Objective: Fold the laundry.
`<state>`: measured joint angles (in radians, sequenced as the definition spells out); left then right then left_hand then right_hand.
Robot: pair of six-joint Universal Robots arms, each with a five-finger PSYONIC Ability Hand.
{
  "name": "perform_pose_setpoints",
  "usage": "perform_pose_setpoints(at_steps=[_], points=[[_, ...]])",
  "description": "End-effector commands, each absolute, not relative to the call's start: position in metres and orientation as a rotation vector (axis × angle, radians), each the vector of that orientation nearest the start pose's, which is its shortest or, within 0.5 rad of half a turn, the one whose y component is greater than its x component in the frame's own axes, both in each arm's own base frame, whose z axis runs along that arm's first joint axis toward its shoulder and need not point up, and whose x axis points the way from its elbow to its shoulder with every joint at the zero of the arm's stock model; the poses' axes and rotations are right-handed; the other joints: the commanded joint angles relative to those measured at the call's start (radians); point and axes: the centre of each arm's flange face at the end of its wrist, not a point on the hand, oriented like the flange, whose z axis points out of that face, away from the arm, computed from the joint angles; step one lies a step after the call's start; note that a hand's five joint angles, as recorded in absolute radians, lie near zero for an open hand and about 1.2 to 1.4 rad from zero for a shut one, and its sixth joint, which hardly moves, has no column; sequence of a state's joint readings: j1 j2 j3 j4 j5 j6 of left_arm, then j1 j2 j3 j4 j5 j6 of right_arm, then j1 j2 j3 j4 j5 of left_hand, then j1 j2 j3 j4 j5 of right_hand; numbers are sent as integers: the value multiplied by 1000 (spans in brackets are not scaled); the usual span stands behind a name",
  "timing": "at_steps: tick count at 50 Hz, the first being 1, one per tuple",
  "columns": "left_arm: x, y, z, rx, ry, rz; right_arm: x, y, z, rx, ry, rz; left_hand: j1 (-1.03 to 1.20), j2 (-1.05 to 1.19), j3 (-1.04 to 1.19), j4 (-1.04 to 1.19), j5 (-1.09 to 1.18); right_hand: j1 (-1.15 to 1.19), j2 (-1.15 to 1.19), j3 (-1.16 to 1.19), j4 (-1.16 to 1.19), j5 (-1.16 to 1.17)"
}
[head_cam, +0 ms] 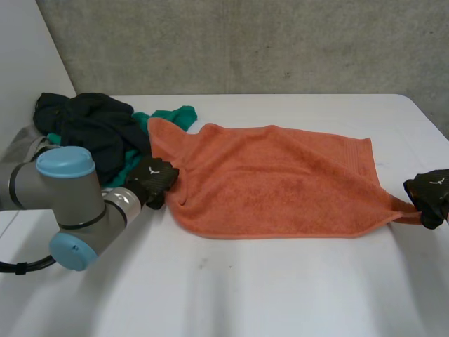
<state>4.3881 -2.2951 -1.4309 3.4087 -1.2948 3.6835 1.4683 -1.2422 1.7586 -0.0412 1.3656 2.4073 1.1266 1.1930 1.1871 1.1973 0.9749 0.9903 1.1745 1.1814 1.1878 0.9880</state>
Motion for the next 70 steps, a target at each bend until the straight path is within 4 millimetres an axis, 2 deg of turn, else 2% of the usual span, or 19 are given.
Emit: perform_pose_setpoints(at_steps=[1, 5, 8, 9, 15, 20, 24, 26, 31, 33, 37, 42, 51, 57, 64, 65, 66, 69, 70], points=[[-258, -307, 162, 1201, 2197, -1901, 117, -318, 173, -1108, 2708, -1794, 270, 203, 209, 199, 247, 406, 222, 215, 209, 234], [-245, -277, 191, 1181, 2202, -1868, 119, -304, 192, -1212, 2697, -1785, 270, 203, 209, 199, 247, 406, 222, 215, 209, 234], [-234, -256, 203, 1201, 2207, -1813, 121, -289, 198, -1364, 2711, -1681, 270, 203, 209, 199, 247, 406, 222, 215, 209, 234], [-226, -242, 206, 1228, 2205, -1759, 120, -286, 198, -1406, 2716, -1650, 270, 203, 209, 199, 247, 406, 222, 215, 209, 234], [-198, -195, 197, 1384, 2197, -1445, 97, -267, 204, -1630, 2809, -1423, 270, 203, 209, 199, 247, 406, 222, 215, 209, 234], [-181, -146, 185, 1484, 2296, -1134, 79, -258, 213, -1681, 2876, -1308, 270, 203, 209, 199, 247, 406, 222, 215, 209, 234], [-178, -124, 184, 1521, 2364, -1040, 66, -256, 222, -1646, 2929, -1318, 270, 203, 209, 199, 247, 406, 222, 215, 209, 234], [-179, -121, 187, 1523, 2366, -1059, 64, -257, 223, -1644, 2921, -1331, 270, 203, 209, 199, 247, 406, 222, 215, 209, 234], [-187, -142, 194, 1470, 2286, -1229, 67, -260, 222, -1624, 2874, -1382, 270, 203, 209, 199, 247, 406, 222, 215, 209, 234], [-193, -159, 194, 1440, 2237, -1315, 67, -267, 217, -1611, 2854, -1413, 270, 203, 209, 199, 247, 406, 222, 215, 209, 234], [-205, -195, 189, 1386, 2190, -1413, 76, -292, 197, -1575, 2786, -1515, 270, 203, 209, 199, 247, 406, 222, 215, 209, 234], [-215, -231, 176, 1305, 2246, -1460, 108, -320, 193, -1563, 2678, -1707, 270, 203, 209, 199, 247, 406, 222, 215, 209, 234], [-234, -292, 159, 1172, 2266, -1533, 130, -377, 176, -1551, 2669, -1941, 270, 203, 209, 199, 247, 406, 222, 215, 209, 234], [-251, -314, 152, 1138, 2192, -1609, 146, -413, 160, -1540, 2602, -2078, 270, 203, 209, 199, 247, 406, 222, 215, 209, 234], [-261, -332, 142, 1123, 2145, -1672, 164, -432, 147, -1546, 2511, -2184, 270, 203, 209, 199, 247, 406, 222, 215, 209, 234], [-262, -333, 142, 1124, 2143, -1674, 168, -437, 144, -1545, 2486, -2233, 183, 116, 122, 112, 160, 299, 115, 108, 102, 127], [-266, -333, 141, 1135, 2133, -1686, 170, -438, 142, -1545, 2478, -2246, -196, -262, -256, -267, -219, 118, -66, -73, -79, -54], [-271, -336, 144, 1129, 2113, -1723, 171, -446, 140, -1503, 2477, -2340, -282, -348, -342, -352, -304, -237, -422, -429, -435, -410], [-273, -338, 147, 1120, 2093, -1752, 170, -448, 140, -1489, 2485, -2361, -526, -592, -587, -597, -549, -477, -661, -668, -675, -649]])
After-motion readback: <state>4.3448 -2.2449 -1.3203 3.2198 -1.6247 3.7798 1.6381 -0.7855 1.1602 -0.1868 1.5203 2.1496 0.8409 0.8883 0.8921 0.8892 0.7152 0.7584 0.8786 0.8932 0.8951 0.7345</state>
